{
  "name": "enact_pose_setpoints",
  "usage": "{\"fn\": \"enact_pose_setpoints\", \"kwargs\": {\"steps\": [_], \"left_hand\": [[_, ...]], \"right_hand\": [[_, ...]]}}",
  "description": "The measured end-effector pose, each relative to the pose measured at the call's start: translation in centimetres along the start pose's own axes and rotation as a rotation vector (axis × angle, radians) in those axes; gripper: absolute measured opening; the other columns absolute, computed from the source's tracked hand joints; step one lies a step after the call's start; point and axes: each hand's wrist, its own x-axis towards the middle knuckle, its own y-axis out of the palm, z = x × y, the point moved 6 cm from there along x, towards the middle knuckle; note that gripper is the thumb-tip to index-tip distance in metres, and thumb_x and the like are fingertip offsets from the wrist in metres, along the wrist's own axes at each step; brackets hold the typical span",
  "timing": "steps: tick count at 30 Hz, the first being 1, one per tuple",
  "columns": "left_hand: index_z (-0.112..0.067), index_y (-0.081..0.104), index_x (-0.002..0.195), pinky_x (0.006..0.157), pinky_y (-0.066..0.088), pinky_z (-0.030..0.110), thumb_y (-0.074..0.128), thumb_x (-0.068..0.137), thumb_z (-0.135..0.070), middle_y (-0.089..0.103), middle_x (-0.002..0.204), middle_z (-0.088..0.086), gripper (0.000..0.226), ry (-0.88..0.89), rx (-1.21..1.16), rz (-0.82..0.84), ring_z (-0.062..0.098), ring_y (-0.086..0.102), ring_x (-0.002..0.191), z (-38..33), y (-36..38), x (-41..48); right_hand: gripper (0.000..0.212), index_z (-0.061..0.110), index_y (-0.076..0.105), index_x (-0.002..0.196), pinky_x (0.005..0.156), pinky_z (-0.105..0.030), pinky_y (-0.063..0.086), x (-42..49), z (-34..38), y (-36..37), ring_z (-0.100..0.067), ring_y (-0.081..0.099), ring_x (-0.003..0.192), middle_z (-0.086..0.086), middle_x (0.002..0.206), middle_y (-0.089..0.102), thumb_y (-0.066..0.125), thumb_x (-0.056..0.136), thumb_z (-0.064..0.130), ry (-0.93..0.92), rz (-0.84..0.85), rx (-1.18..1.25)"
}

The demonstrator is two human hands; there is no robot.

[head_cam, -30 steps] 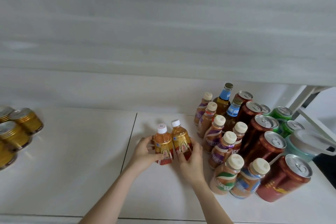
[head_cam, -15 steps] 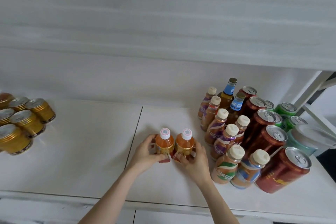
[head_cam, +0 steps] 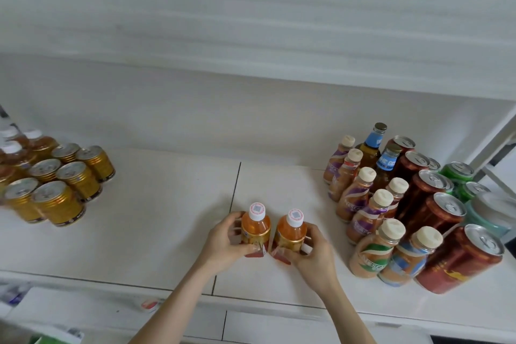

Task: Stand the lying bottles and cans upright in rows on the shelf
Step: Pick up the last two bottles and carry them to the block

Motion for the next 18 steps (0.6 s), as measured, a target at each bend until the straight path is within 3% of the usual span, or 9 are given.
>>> {"fn": "enact_pose_setpoints", "kwargs": {"steps": [2,8,13,18], "left_hand": [[-0.024,0.057,0.116,0.082,0.05,0.013,0.088,0.06,-0.01,0.068,0.109,-0.008,0.066,0.025,0.005,0.008,0.004,0.064,0.101,0.3,-1.7,-0.6],[-0.031,0.059,0.109,0.077,0.047,0.009,0.087,0.058,-0.011,0.069,0.106,-0.01,0.061,0.066,0.045,0.051,-0.004,0.063,0.094,1.9,-8.0,-2.2],[-0.028,0.06,0.108,0.081,0.049,0.017,0.087,0.056,-0.012,0.07,0.104,-0.009,0.06,0.076,0.07,0.074,0.004,0.064,0.096,3.6,-13.6,-3.8],[-0.033,0.06,0.105,0.072,0.046,0.005,0.086,0.057,-0.012,0.069,0.104,-0.011,0.058,0.069,0.084,0.075,-0.006,0.063,0.091,5.2,-18.2,-5.2]], "right_hand": [[0.06,0.039,0.055,0.105,0.07,-0.016,0.054,-0.7,0.6,1.2,0.003,0.063,0.095,0.017,0.101,0.067,0.086,0.06,0.014,-0.007,0.003,-0.004],[0.058,0.035,0.057,0.107,0.065,-0.013,0.052,-3.1,2.9,5.7,0.006,0.061,0.094,0.016,0.102,0.068,0.085,0.061,0.013,-0.006,-0.055,0.015],[0.06,0.037,0.057,0.105,0.065,-0.011,0.051,-5.3,6.0,10.4,0.008,0.061,0.094,0.019,0.097,0.068,0.086,0.057,0.015,0.008,-0.1,0.05],[0.061,0.038,0.057,0.106,0.067,-0.012,0.052,-6.9,8.5,15.4,0.007,0.061,0.096,0.021,0.096,0.068,0.085,0.053,0.025,0.005,-0.066,0.072]]}}
